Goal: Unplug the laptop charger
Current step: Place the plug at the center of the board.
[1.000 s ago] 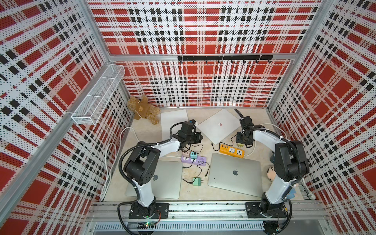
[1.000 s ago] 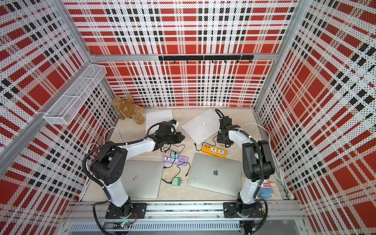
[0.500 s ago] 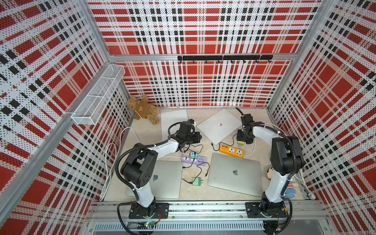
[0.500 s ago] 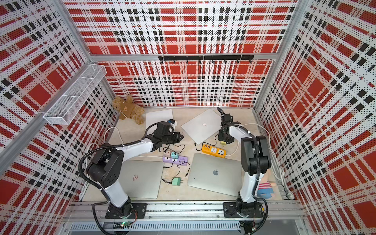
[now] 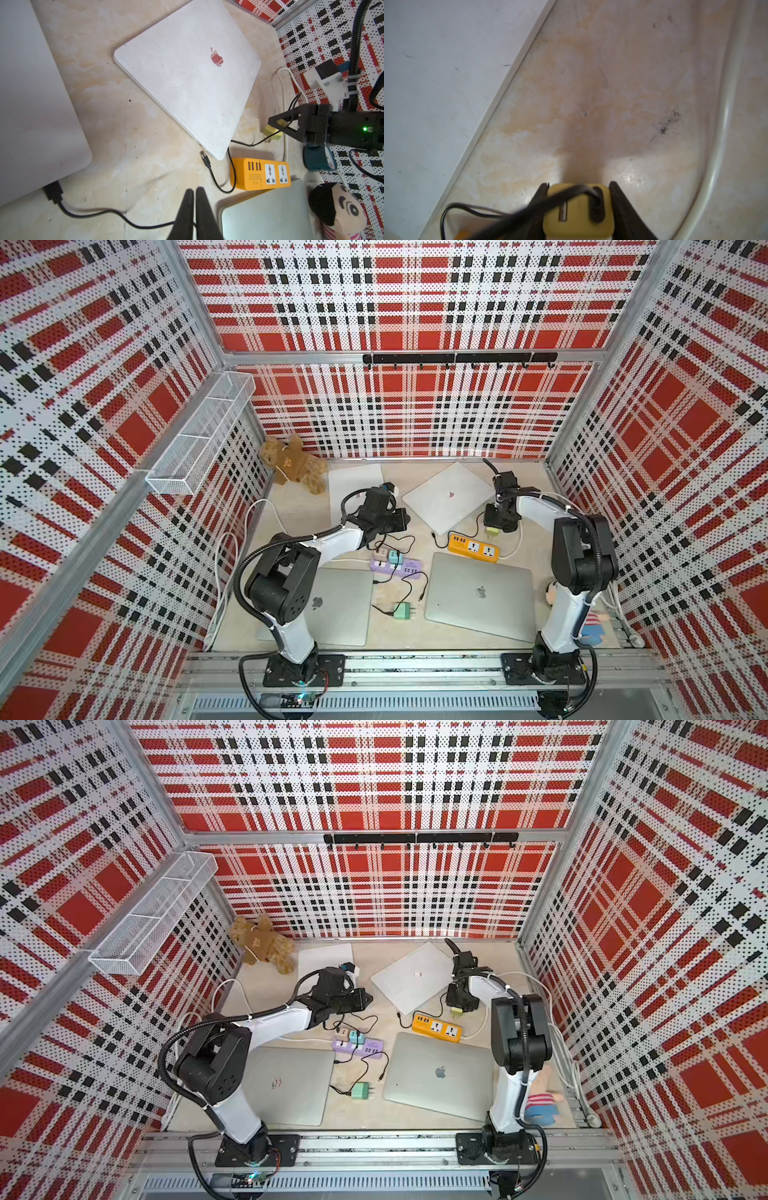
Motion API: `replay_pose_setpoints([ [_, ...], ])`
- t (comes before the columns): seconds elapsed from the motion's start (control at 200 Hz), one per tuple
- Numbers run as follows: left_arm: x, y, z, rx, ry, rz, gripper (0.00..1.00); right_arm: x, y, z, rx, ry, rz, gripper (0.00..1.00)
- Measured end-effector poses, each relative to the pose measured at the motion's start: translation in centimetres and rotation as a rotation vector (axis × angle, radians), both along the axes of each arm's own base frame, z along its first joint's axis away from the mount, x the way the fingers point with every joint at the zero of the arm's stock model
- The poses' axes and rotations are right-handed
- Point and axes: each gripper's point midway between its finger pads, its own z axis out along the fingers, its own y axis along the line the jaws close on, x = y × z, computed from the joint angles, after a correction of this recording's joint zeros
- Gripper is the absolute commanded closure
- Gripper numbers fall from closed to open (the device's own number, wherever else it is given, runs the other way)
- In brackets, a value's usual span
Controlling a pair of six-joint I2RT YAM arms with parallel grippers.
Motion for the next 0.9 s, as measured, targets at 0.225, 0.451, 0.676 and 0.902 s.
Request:
replay_pose_setpoints([
  [0.225, 0.0, 0.2, 0.1, 0.002, 0.001, 0.004, 0.9, 0.0, 0.2, -0.1, 0.024, 0.006, 0.0, 0.45],
  [0.451, 0.0, 0.3, 0.7, 0.0, -0.008, 0.007, 0.9, -0.1, 0.5, -0.2, 0.039, 0.008, 0.001, 0.37],
  [0.676, 0.1, 0.9, 2.7, -0.009, -0.047, 0.022, 0.86, -0.1, 0.4, 0.8, 0.041, -0.011, 0.001, 0.34],
  [0.902, 0.2, 2.2, 5.4, -0.018, -0.096, 0.055, 0.85, -1.3, 0.1, 5.2, 0.039, -0.113, 0.006, 0.32],
])
